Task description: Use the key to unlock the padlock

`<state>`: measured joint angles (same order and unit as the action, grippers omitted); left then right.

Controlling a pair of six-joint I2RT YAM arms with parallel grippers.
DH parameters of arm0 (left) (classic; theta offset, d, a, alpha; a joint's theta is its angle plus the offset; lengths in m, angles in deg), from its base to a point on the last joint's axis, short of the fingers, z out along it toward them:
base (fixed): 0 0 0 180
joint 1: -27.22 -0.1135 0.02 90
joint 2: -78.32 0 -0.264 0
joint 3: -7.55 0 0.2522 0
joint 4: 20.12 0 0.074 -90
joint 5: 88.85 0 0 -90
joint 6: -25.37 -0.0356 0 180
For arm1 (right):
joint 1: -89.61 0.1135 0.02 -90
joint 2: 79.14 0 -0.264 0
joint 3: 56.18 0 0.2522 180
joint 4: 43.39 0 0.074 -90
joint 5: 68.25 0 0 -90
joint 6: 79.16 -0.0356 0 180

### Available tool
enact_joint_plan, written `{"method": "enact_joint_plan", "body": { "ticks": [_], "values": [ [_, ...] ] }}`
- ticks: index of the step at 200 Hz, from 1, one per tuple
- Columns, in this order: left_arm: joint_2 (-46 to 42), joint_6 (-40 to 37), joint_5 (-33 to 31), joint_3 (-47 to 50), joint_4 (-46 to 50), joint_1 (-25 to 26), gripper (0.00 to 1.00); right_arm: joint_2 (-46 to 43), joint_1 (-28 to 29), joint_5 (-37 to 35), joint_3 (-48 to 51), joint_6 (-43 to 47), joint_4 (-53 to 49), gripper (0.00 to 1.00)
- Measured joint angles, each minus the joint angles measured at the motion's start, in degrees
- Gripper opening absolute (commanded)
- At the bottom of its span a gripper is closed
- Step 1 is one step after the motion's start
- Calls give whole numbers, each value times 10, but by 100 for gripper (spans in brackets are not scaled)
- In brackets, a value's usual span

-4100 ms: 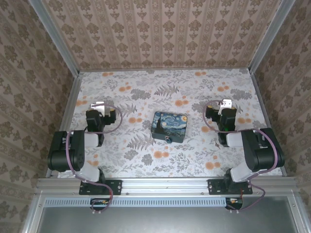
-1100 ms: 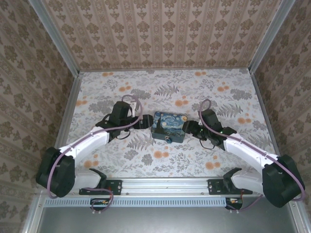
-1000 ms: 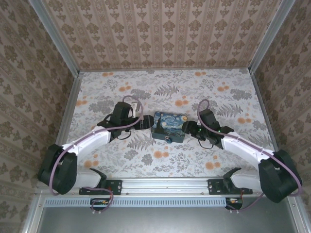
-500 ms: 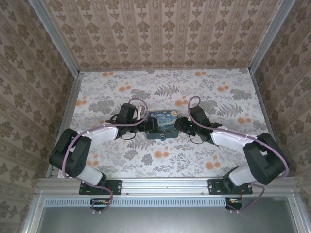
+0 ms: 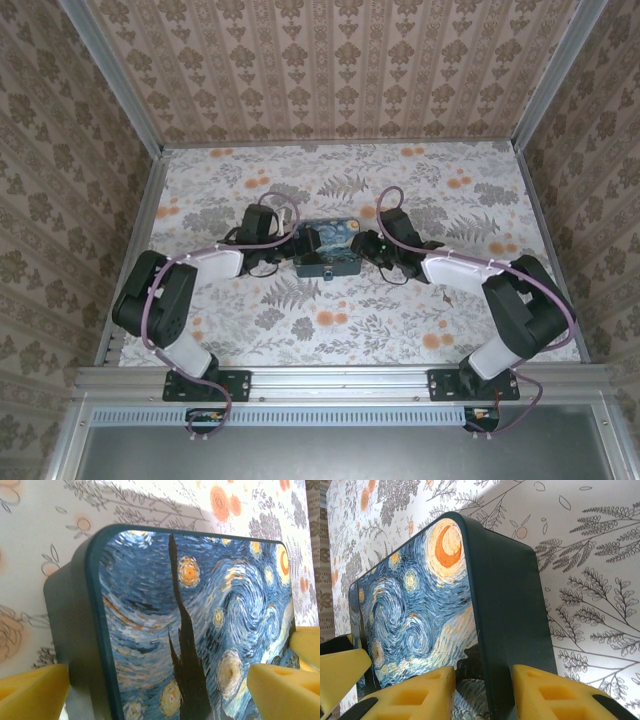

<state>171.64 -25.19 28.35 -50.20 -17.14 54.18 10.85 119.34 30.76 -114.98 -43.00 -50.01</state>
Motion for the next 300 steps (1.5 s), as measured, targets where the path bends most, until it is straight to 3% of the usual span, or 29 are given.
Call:
{"method": "enact_joint_plan", "body": {
  "ticks": [30,76,98,164,227,300],
  "values": [
    [19,0,1,-20,-2,-9,100,15,-3,0,-12,-4,5,41],
    [24,3,25,-23,-6,-30,100,20,-17,6,-12,-14,4,66],
    [23,12,29,-20,-14,-48,100,-4,-38,2,6,-17,-1,69],
    [-52,26,24,4,10,-110,100,-187,-162,-24,66,11,-110,71],
    [-123,8,3,-30,106,-35,100,-218,-238,-44,127,62,-216,72],
    [-126,9,-5,-30,122,50,100,-250,-272,-60,166,88,-256,73]
  ]
}}
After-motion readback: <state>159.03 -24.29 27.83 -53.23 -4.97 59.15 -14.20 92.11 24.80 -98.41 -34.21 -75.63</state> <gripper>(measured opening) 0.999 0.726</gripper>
